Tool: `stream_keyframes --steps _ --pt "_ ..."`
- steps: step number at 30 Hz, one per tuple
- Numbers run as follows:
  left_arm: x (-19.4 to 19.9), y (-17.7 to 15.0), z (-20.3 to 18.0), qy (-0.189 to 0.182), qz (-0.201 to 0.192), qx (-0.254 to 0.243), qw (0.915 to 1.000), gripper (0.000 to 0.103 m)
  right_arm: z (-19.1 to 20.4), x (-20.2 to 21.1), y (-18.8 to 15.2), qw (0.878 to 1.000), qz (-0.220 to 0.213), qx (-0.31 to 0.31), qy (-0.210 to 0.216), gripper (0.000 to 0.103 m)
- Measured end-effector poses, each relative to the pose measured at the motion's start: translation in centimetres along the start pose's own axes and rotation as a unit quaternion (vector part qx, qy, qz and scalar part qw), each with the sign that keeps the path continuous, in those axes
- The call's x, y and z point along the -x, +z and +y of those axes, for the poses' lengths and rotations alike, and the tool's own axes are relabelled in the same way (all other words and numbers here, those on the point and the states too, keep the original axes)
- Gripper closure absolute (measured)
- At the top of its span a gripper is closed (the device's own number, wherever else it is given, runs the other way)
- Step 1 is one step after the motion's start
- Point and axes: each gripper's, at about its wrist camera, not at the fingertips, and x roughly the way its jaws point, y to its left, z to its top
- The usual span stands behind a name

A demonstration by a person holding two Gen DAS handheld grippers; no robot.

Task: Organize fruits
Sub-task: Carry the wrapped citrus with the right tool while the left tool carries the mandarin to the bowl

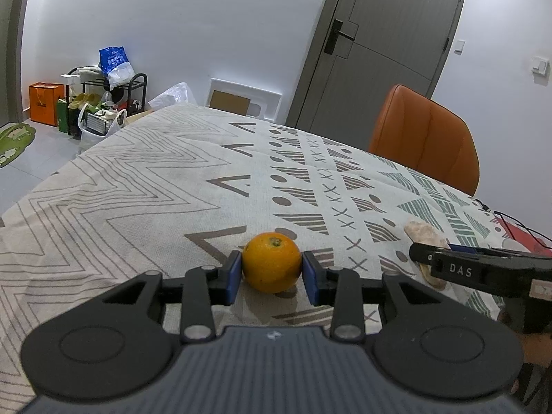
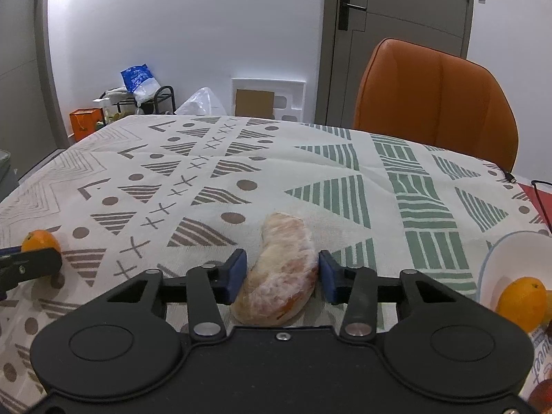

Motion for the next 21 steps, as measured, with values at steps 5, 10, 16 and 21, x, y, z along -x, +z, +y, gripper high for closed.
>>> stream_keyframes --steps 5,10,16,21 --pt "0.5 0.0 -0.5 -0.005 -0.003 -0.007 1.0 0.067 -0.2 0.9 -0.4 1.0 -0.001 -0.004 0.006 0.062" --pt "1.1 0.0 -1.4 -0.011 -0.006 -0.017 0.9998 0.067 -0.5 2.4 -0.9 1.0 -0.013 -0.015 0.007 0.062" --pt "1.7 -0.1 -2.7 -0.021 -0.009 -0.032 0.9992 0.067 -1.0 4.3 -1.2 0.999 -0.03 -0.026 0.008 0.062" --pt "2.0 -0.1 -4.3 -0.029 -0.011 -0.046 0.9985 0.067 -2.3 5.8 -1.4 0.998 -0.045 -0.042 0.006 0.062"
